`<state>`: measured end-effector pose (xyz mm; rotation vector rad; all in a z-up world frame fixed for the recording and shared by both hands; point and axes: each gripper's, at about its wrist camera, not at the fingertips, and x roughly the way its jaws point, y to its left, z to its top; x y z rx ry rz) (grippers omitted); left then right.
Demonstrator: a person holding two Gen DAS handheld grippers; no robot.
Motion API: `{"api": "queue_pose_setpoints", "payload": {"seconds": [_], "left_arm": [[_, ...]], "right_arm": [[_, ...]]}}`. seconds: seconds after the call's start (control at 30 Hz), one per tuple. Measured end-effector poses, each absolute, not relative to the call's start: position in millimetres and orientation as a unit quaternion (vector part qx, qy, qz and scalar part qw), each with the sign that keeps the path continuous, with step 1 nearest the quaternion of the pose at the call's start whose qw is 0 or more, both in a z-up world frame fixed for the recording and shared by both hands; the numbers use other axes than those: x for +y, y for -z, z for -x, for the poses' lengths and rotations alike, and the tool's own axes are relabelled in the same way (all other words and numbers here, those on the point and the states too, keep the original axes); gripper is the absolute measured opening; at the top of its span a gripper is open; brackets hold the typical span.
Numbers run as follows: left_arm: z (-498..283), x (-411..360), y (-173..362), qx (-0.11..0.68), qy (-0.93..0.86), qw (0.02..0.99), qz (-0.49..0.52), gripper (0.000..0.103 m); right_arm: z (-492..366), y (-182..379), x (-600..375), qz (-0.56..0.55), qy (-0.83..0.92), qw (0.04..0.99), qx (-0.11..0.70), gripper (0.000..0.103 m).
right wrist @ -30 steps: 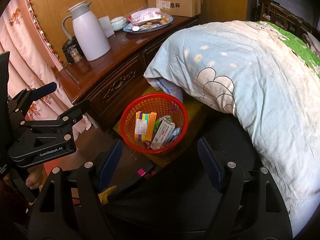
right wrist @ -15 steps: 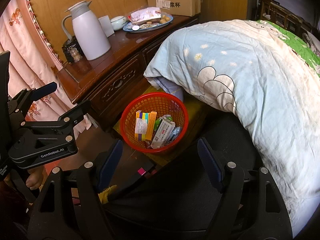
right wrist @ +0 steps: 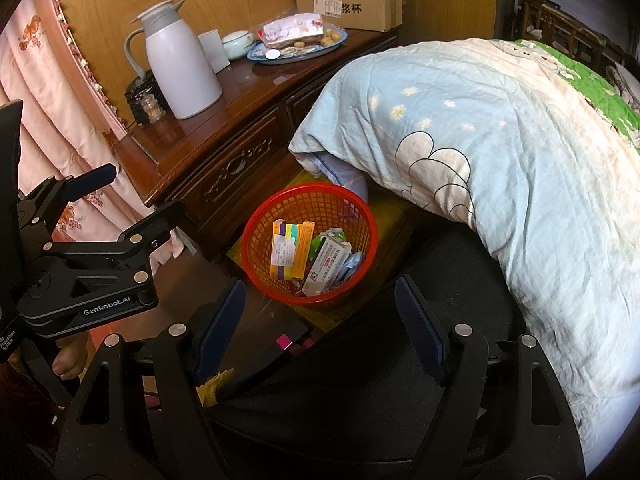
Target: Collect trash
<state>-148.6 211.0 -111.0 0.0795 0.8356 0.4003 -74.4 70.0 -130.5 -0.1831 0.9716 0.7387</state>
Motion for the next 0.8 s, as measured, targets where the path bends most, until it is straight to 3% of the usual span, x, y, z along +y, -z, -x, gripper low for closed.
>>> {"api": "queue_pose_setpoints", "payload": {"seconds": [0.8], "left_arm": [[148.4,204.6,112.7,0.405,-0.19,0.893,-0.049,0.097]], "right_arm": [[76.1,129.3,68.5,0.081,-0.346,0.817,0.454,0.075]]}}
